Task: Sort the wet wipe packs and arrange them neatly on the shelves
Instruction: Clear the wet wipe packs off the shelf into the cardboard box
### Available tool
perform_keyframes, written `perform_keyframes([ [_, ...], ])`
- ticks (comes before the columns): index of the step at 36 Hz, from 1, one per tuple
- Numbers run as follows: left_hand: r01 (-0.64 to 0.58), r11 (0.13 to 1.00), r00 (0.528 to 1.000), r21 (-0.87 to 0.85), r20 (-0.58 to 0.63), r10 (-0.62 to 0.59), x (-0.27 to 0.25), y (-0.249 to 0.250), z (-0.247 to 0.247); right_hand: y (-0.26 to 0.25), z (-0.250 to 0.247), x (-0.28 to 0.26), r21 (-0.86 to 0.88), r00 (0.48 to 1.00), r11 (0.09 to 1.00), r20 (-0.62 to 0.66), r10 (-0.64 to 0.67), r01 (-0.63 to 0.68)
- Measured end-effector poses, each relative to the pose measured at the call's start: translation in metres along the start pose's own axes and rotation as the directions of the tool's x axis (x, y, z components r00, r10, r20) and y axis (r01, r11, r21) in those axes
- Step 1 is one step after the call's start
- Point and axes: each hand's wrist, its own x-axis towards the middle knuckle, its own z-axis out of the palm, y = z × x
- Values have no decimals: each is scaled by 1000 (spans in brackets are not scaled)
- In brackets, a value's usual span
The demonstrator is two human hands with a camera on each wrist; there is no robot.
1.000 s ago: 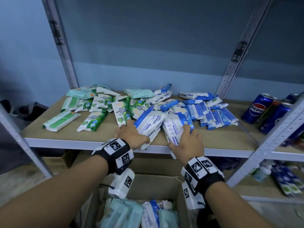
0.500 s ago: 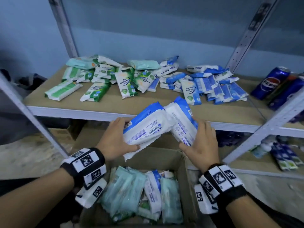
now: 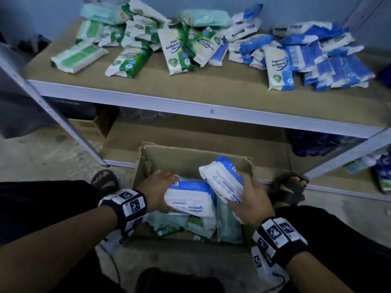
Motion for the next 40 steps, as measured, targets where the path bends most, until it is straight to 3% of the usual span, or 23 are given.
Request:
perform_keyframes([
  [4,-58,992,987,109,155,41,18,5,31,10,34,18,-90,978,991,178,111,-96],
  [10,-133,981,951,139,298,87,39,10,65,20,68,49,-182,936,976,306,173,-121],
  [15,-151,985,928,87,356,111,52,4,84,24,83,79,-257,928,966,362,93,4],
  [18,-124,992,915,-36,383,129,56,-5,97,28,92,95,-310,939,943,345,-4,118],
  [22,-84,983,912,-163,385,142,59,-10,112,32,100,108,-440,938,891,342,50,113],
  [31,-24,995,851,-96,520,71,80,-13,126,46,126,127,-383,824,922,539,176,54],
  [37,-21,997,779,-73,624,62,84,-9,126,52,134,133,-391,792,919,577,199,54],
  [40,-9,997,781,-81,622,58,85,-9,127,50,128,135,-381,780,923,594,197,56],
])
